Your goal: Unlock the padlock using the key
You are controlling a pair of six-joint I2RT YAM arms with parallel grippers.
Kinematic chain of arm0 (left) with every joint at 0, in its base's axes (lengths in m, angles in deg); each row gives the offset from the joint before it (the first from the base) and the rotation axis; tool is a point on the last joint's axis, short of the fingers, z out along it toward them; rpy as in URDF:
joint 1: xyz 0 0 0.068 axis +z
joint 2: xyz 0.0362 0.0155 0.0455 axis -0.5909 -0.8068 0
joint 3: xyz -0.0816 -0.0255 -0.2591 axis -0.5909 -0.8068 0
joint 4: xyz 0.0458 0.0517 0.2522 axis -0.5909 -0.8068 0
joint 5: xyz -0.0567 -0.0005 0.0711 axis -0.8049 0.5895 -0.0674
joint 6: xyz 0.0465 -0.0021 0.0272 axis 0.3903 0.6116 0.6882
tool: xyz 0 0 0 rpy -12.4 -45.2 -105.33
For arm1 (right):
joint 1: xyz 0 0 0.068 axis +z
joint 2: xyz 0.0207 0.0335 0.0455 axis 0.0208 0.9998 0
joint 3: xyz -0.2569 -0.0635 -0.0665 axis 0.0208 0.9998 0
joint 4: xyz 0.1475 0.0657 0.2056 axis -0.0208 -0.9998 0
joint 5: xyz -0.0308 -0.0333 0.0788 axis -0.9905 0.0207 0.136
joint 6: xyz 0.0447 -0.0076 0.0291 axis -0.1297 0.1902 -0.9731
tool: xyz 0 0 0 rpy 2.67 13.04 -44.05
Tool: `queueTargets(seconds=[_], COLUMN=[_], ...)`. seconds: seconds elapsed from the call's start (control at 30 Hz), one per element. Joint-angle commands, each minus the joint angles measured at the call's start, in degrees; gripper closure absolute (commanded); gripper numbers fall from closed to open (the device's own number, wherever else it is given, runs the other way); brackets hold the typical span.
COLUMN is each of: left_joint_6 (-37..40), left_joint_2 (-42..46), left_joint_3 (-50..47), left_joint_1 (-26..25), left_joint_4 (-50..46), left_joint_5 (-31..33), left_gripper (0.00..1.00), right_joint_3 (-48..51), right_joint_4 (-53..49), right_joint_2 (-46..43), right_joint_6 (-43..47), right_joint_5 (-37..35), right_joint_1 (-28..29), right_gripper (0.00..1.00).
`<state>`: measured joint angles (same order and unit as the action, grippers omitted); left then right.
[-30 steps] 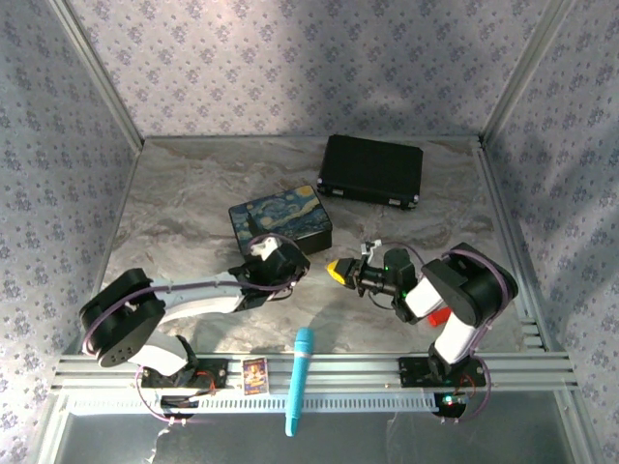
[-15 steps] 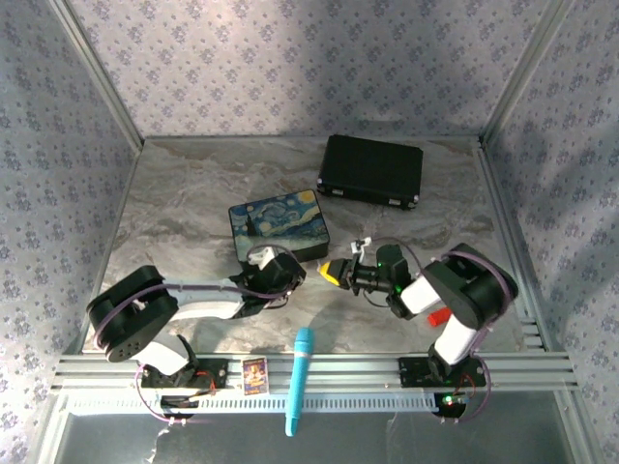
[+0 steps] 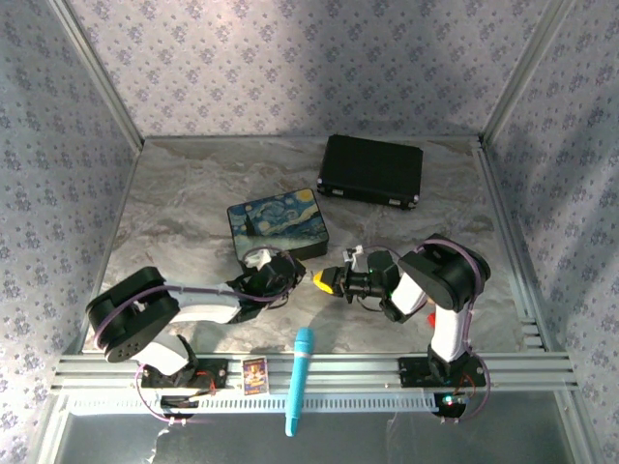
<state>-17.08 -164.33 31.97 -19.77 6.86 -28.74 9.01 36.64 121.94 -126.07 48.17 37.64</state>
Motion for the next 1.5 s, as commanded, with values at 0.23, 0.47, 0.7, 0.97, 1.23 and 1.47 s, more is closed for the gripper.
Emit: queueTargets(seconds=[0.23, 0.47, 0.7, 0.97, 1.23, 1.47], left_joint_6=[-3.8, -3.6, -1.4, -0.3, -2.7, -1.9], left_joint_2=[3.1, 2.9, 2.1, 1.5, 1.3, 3.1], left_joint_3=[-1.7, -2.3, 0.5, 0.4, -3.6, -4.9], left_joint_1=[0.0, 0.2, 0.2, 0.2, 0.5, 1.3], left_joint_4=[0.9, 1.6, -8.2, -9.4, -0.8, 3.7], left_joint_5=[2.2, 2.4, 0.6, 0.0, -0.6, -2.3], left_gripper=[0.86, 0.84, 0.79, 0.75, 0.83, 0.9], right_joint_3=[-2.7, -3.8, -5.0, -8.0, -10.4, -11.0], right_joint_4=[1.8, 1.6, -7.4, -26.9, -38.9, -24.2], right_joint_2=[-0.1, 1.1, 0.4, -5.9, -8.6, -4.4], right_joint_6=[-0.3, 1.3, 15.6, 34.3, 39.9, 28.7], right_joint_5=[3.0, 7.1, 17.2, 24.1, 26.6, 30.3], right_joint_1=[0.1, 0.4, -1.0, -1.9, -4.5, -4.8], right_gripper=[1.0, 1.0, 1.0, 1.0, 1.0, 1.0])
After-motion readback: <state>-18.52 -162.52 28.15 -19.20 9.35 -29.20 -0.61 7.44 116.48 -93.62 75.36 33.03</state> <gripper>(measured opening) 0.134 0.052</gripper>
